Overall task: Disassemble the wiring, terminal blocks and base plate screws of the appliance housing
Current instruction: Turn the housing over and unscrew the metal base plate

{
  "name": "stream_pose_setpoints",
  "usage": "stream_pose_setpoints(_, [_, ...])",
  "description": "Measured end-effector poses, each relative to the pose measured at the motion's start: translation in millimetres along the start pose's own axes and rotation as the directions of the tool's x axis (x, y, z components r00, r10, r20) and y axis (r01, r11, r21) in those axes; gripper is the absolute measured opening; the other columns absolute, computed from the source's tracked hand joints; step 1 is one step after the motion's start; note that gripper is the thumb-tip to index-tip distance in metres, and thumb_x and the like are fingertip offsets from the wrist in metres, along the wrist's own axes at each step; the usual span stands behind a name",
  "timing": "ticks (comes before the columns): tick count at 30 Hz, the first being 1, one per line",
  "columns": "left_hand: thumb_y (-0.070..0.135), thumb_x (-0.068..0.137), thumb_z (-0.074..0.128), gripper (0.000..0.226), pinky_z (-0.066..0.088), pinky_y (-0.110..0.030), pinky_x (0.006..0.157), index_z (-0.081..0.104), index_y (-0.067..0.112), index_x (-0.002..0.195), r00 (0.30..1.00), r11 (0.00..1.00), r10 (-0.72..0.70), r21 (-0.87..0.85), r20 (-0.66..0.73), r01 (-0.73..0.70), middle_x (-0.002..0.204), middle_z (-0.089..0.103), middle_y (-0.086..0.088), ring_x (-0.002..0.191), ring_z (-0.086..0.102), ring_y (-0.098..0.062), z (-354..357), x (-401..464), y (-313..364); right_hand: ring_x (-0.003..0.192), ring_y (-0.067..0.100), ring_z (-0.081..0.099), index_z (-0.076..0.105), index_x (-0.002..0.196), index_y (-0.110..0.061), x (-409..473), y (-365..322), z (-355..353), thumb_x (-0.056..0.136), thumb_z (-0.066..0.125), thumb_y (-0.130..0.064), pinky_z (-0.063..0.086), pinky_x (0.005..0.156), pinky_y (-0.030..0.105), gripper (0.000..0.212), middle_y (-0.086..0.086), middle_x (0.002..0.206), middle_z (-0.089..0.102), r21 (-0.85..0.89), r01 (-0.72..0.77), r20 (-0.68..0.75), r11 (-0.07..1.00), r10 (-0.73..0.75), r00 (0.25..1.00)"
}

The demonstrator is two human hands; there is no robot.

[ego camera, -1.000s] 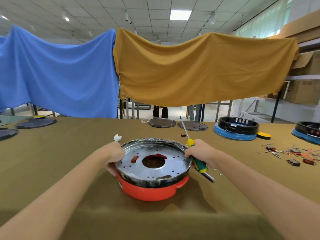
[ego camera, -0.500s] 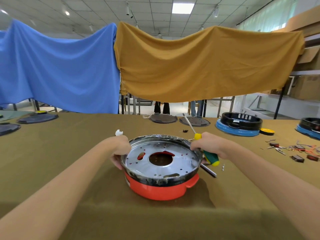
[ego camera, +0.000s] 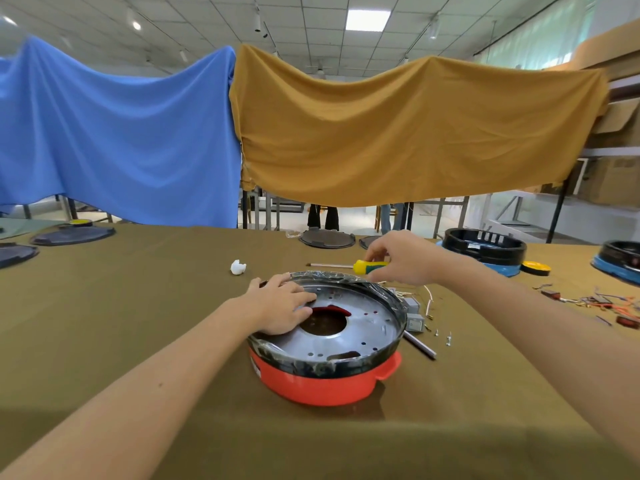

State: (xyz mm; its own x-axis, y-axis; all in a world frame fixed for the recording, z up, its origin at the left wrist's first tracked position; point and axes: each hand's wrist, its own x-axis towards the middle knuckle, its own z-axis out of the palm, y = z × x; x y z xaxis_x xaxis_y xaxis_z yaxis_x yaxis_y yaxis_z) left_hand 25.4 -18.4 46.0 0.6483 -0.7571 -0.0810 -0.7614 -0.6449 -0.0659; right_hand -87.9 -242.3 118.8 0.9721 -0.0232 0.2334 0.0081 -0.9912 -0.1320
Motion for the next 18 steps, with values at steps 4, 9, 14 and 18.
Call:
stream_pose_setpoints(4, [0.050,0.104,0.017,0.050,0.009,-0.059,0.115,0.013,0.044,0.154,0.999,0.999,-0.016,0.039,0.037,0.015,0.163,0.011,0.013,0.150,0.011,-0.020,-2,1,1,0.077,0.012,0.064,0.076,0.093,-0.028,-2,1,-3,0.083,0.077,-0.036,0.049,0.061,0.024,0.012,-0.015,0.084,0.068,0.002,0.048,-0.048,0.999,-0.048,0.998])
stream_pose_setpoints(9, [0.050,0.104,0.018,0.049,0.014,-0.057,0.113,0.013,0.045,0.153,0.999,0.999,-0.021,0.031,0.045,0.019,0.163,0.012,0.013,0.149,0.013,-0.021,-4,1,1,0.078,0.019,0.065,0.080,0.092,-0.023,-1,-2,-6,0.083,0.078,-0.035,0.055,0.067,0.038,0.015,-0.011,0.082,0.071,0.028,0.046,-0.044,0.999,-0.045,0.998])
stream_pose_setpoints(14, [0.050,0.104,0.019,0.049,0.014,-0.057,0.114,0.014,0.046,0.153,0.999,0.999,-0.023,0.023,0.038,0.022,0.162,0.013,0.013,0.149,0.014,-0.021,-2,2,1,0.078,0.024,0.065,0.081,0.090,-0.023,1,-3,-8,0.082,0.079,-0.035,0.054,0.066,0.040,0.014,-0.006,0.081,0.074,0.046,0.044,-0.029,0.998,-0.043,0.999])
stream_pose_setpoints(18, [0.050,0.104,0.020,0.049,0.014,-0.058,0.114,0.015,0.046,0.152,0.999,1.000,-0.021,0.020,0.037,0.021,0.163,0.013,0.012,0.148,0.015,-0.022,-2,2,1,0.083,0.023,0.067,0.081,0.092,-0.022,3,-4,-11,0.081,0.079,-0.035,0.057,0.074,0.044,0.017,-0.003,0.085,0.075,0.044,0.042,-0.010,0.998,-0.042,0.999])
